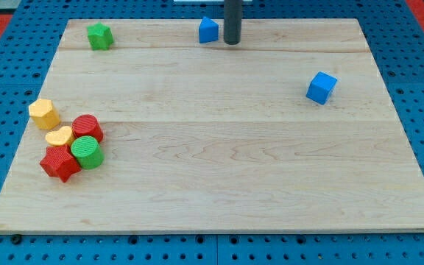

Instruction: Push the blue cube to the right side of the board

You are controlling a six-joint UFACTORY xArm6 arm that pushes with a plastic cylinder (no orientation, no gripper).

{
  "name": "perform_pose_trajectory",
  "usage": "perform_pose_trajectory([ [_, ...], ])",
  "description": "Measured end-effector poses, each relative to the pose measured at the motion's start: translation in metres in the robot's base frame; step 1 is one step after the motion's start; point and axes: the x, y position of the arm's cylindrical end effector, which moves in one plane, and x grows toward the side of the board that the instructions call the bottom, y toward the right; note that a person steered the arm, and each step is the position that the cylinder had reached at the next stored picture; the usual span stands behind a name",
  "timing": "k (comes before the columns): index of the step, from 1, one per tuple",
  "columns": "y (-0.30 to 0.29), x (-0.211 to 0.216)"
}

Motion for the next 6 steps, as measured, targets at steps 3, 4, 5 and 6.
perform_pose_trajectory([
  [3,0.026,0.085],
  [4,0.053,0.133],
  [5,0.077,0.157],
  [6,0.11,0.144],
])
